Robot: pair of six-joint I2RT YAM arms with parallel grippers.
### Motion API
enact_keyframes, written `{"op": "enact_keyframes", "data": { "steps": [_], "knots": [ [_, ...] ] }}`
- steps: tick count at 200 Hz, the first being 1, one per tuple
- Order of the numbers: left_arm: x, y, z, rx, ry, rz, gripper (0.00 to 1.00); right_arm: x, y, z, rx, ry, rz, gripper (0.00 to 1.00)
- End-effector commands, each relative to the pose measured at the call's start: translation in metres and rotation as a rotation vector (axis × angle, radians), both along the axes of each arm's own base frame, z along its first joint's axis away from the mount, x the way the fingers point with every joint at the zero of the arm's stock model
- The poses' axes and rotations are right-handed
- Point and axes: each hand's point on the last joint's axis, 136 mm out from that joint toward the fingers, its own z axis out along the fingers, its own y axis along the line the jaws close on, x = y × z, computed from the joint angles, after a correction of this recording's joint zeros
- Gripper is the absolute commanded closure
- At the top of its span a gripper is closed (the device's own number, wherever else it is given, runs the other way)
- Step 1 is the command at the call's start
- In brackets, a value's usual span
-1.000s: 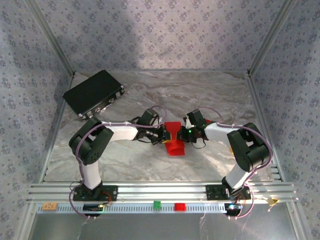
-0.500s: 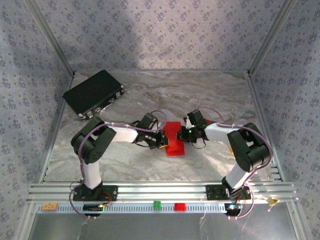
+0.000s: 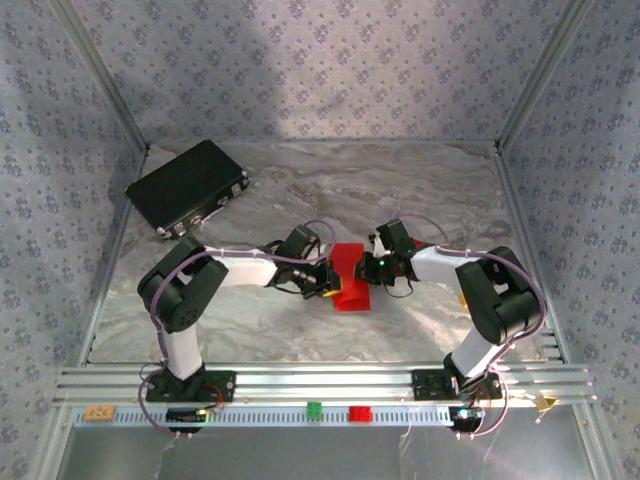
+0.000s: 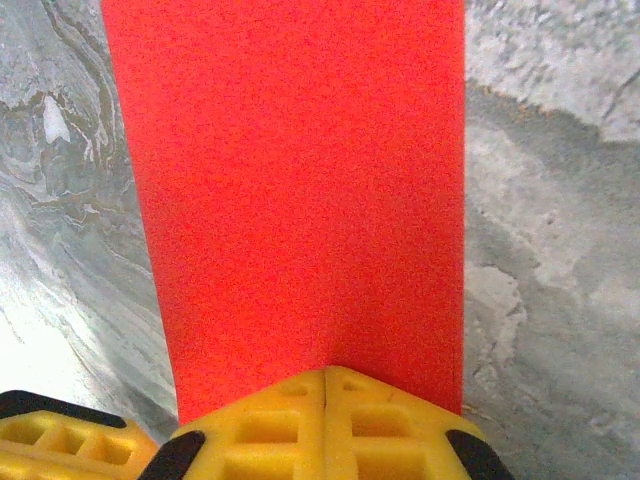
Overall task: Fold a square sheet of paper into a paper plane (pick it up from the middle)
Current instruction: First fold the square sheet of paper in half at the center of the table.
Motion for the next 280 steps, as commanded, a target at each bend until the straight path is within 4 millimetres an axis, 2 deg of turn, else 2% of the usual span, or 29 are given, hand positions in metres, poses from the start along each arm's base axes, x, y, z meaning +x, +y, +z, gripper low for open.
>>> {"op": "enact_keyframes", "data": {
  "steps": [1,35,64,82,119,133,145,174,219,253,267,280],
  "knots": [
    [-0.011,0.003,-0.013,0.026,0.035,-0.032,1.00,-0.022,-0.025,-0.027,-0.106,0.102,-0.039,1.00],
    [-0.026,0.033,-0.044,0.175,0.048,-0.058,1.00,-0.022,-0.025,-0.027,-0.105,0.101,-0.040,1.00],
    [-0.031,0.041,-0.053,0.214,0.041,-0.074,1.00,-0.022,-0.025,-0.028,-0.105,0.102,-0.038,1.00],
    [-0.025,0.036,-0.039,0.189,0.009,-0.064,1.00,-0.022,-0.024,-0.027,-0.101,0.103,-0.039,1.00],
    [-0.009,0.012,0.013,0.053,-0.069,-0.031,1.00,-0.022,-0.023,-0.027,-0.100,0.101,-0.040,1.00],
    [-0.008,0.002,0.025,-0.007,-0.072,-0.035,1.00,-0.022,-0.023,-0.027,-0.100,0.103,-0.040,1.00],
    [-0.010,-0.004,0.026,-0.037,-0.056,-0.040,1.00,-0.021,-0.023,-0.027,-0.100,0.102,-0.038,1.00],
    [-0.019,-0.006,0.008,-0.034,-0.004,-0.052,1.00,-0.022,-0.023,-0.027,-0.102,0.103,-0.038,1.00],
    [-0.036,0.017,-0.034,0.073,0.046,-0.056,1.00,-0.023,-0.024,-0.027,-0.104,0.102,-0.039,1.00],
    [-0.049,0.037,-0.044,0.152,0.032,-0.093,1.00,-0.024,-0.025,-0.029,-0.107,0.105,-0.041,1.00],
    [-0.051,0.041,-0.042,0.176,0.006,-0.105,1.00,-0.024,-0.025,-0.029,-0.107,0.105,-0.042,1.00],
    [-0.051,0.038,-0.034,0.160,-0.015,-0.111,1.00,-0.024,-0.024,-0.029,-0.107,0.104,-0.040,1.00]
  ]
}}
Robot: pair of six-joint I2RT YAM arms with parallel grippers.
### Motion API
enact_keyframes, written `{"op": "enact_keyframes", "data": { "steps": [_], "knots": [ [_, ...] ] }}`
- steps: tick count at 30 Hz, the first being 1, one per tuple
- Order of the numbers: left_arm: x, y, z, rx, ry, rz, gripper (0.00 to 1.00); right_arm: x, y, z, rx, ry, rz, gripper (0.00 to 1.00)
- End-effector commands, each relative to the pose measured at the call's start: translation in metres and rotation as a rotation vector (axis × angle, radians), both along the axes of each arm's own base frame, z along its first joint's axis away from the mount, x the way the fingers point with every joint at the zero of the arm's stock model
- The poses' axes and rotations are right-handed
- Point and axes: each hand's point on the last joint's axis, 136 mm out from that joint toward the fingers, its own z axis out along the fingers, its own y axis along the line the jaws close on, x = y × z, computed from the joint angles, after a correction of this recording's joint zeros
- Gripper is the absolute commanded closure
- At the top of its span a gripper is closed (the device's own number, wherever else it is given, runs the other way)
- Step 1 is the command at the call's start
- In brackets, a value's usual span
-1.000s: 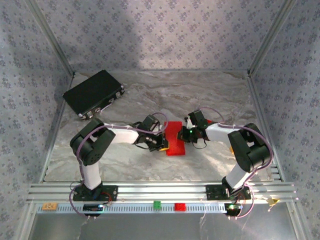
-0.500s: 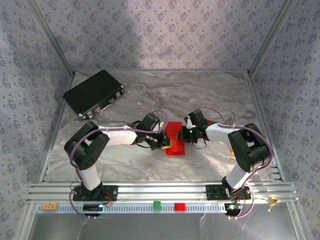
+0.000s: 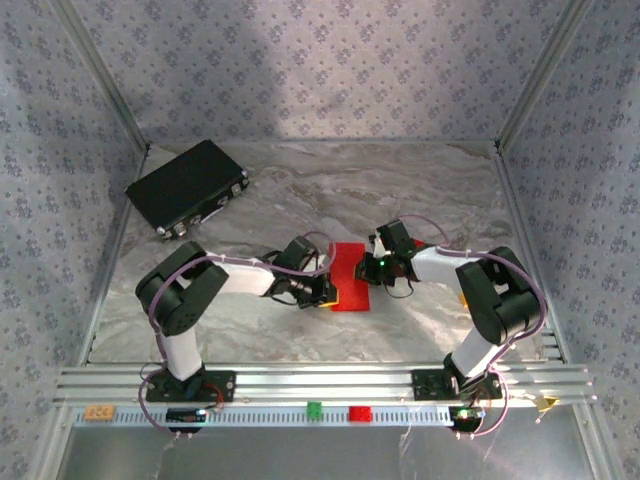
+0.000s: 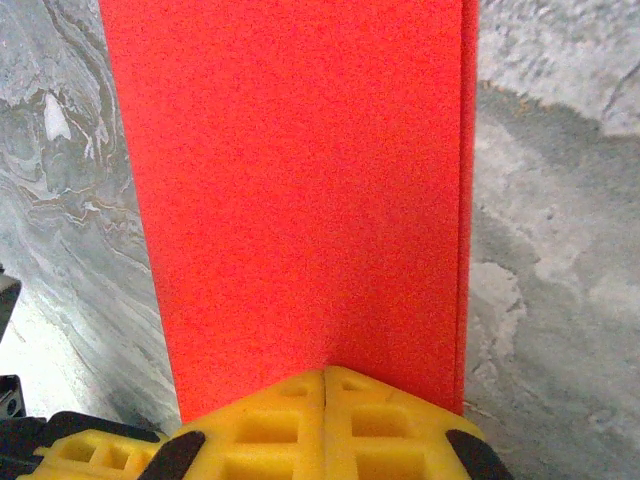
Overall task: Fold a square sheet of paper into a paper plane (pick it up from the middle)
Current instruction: First fold the square sheet of paper in half at the center of the table.
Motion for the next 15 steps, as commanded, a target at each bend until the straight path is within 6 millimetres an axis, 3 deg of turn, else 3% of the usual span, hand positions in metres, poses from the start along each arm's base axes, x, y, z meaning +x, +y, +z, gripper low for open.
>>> {"op": "enact_keyframes", "data": {
  "steps": [1,9,15],
  "knots": [
    [-0.024,0.025,-0.016,0.122,0.032,-0.035,1.00,-0.023,-0.024,-0.028,-0.111,0.105,-0.040,1.00],
    [-0.004,0.005,0.029,0.059,-0.055,-0.001,1.00,-0.022,-0.024,-0.028,-0.109,0.103,-0.039,1.00],
    [0.005,-0.014,0.038,-0.004,-0.049,-0.003,1.00,-0.022,-0.024,-0.029,-0.109,0.106,-0.041,1.00]
  ]
}}
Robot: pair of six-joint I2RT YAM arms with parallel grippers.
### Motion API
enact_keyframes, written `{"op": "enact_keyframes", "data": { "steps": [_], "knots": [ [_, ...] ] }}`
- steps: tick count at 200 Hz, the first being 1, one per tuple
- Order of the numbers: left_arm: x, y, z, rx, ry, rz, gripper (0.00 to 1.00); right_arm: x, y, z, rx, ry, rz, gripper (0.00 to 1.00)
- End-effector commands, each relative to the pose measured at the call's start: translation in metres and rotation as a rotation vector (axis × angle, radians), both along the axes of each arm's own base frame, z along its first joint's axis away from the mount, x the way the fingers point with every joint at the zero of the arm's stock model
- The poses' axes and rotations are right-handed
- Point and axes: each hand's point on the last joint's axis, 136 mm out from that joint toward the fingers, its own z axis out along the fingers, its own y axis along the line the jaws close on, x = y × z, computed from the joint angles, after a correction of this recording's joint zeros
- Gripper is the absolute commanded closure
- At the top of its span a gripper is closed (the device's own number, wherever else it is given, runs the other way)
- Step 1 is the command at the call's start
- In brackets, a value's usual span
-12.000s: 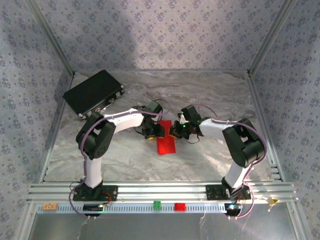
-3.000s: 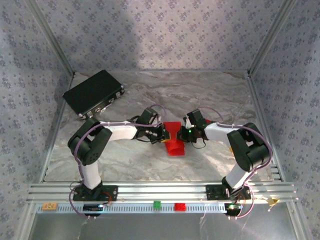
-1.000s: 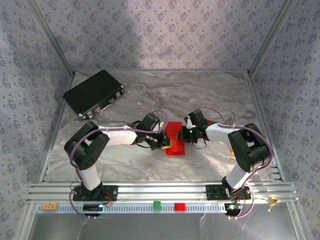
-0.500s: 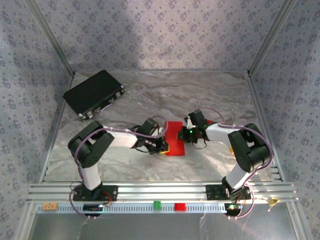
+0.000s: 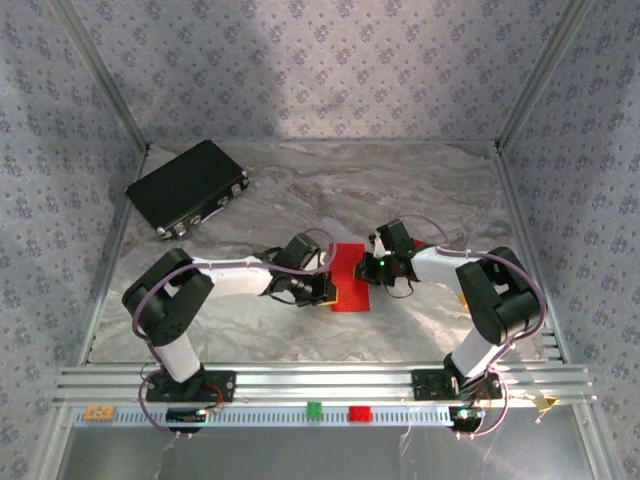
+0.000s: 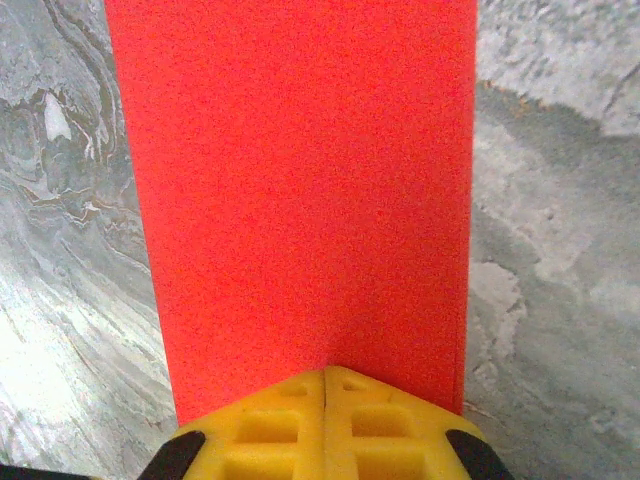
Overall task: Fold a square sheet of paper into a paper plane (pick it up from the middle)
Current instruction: First fold the square sheet of paper in half at the center of the table.
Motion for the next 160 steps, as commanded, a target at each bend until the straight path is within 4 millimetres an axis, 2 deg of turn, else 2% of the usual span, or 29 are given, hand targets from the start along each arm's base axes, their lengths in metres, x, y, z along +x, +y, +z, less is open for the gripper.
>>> {"op": "enact_keyframes", "data": {
  "steps": [1,14,35,59,113,145,160],
  "knots": [
    [0.006,-0.015,0.011,-0.042,-0.006,-0.006,1.00,-0.023,-0.024,-0.029,-0.109,0.106,-0.041,1.00],
    [0.009,-0.017,0.005,-0.031,-0.007,-0.007,1.00,-0.023,-0.024,-0.029,-0.111,0.107,-0.041,1.00],
    [0.007,-0.015,-0.016,0.007,0.023,-0.016,1.00,-0.022,-0.023,-0.030,-0.109,0.107,-0.041,1.00],
    [-0.011,-0.013,-0.029,0.013,0.072,-0.052,1.00,-0.024,-0.024,-0.032,-0.114,0.112,-0.039,1.00],
    [-0.036,0.013,-0.035,0.083,0.065,-0.111,1.00,-0.023,-0.025,-0.031,-0.117,0.108,-0.043,1.00],
    [-0.046,0.014,-0.032,0.111,0.033,-0.168,1.00,-0.023,-0.024,-0.031,-0.117,0.109,-0.041,1.00],
    [-0.041,0.015,-0.030,0.136,-0.015,-0.161,1.00,-0.022,-0.018,-0.027,-0.092,0.096,-0.018,1.00]
  ]
}}
